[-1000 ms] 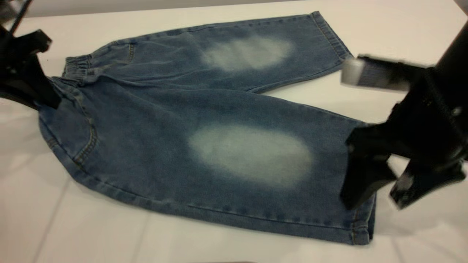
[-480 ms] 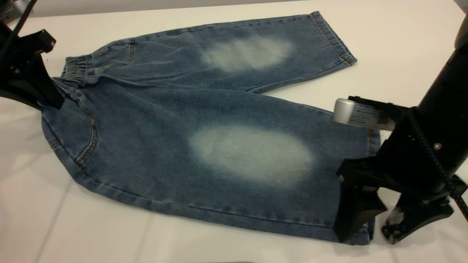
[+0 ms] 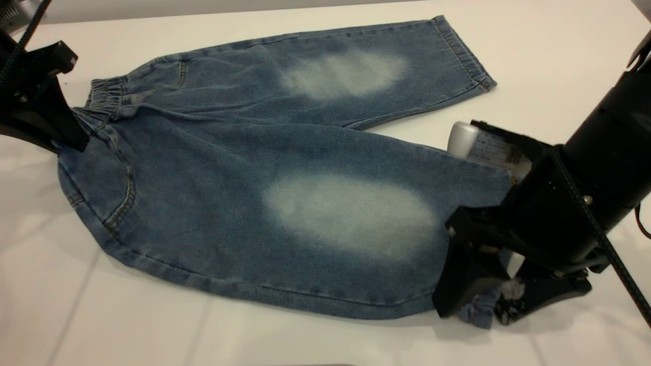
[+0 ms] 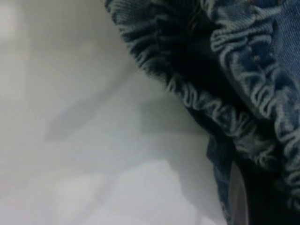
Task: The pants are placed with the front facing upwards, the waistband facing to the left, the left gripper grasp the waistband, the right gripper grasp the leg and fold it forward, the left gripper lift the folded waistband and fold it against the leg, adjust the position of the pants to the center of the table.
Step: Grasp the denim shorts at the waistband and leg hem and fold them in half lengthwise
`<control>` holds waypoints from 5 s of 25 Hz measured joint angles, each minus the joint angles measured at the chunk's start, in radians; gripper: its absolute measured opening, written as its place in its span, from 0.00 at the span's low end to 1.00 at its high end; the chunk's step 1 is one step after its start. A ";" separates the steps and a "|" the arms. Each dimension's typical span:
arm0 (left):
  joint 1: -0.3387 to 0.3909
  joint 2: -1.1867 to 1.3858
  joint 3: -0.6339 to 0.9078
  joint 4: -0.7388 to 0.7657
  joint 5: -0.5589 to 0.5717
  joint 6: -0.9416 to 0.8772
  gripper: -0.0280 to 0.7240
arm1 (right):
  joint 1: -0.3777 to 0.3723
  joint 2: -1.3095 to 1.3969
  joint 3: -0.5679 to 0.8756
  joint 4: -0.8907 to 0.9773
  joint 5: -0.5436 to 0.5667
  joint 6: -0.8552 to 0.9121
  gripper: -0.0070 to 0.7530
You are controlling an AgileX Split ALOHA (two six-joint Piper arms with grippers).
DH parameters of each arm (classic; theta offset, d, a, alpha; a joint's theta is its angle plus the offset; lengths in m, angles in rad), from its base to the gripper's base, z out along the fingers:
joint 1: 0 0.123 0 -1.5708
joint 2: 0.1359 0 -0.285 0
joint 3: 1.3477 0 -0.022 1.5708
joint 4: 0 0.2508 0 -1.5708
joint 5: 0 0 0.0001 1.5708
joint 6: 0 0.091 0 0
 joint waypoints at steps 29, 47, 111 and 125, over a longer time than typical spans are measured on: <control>0.000 -0.016 0.000 0.000 0.006 0.000 0.15 | 0.002 -0.055 0.000 0.108 -0.154 -0.047 0.05; 0.000 -0.322 0.182 0.000 0.073 0.001 0.15 | 0.002 -0.334 0.066 -0.516 -0.052 0.427 0.05; 0.000 -0.326 0.536 -1.235 -0.626 -0.205 0.15 | -0.138 0.447 -1.372 -0.793 0.377 0.705 0.05; 0.000 -0.321 0.535 -1.113 -0.747 -0.177 0.18 | -0.137 0.469 -1.375 -0.708 0.285 0.706 0.29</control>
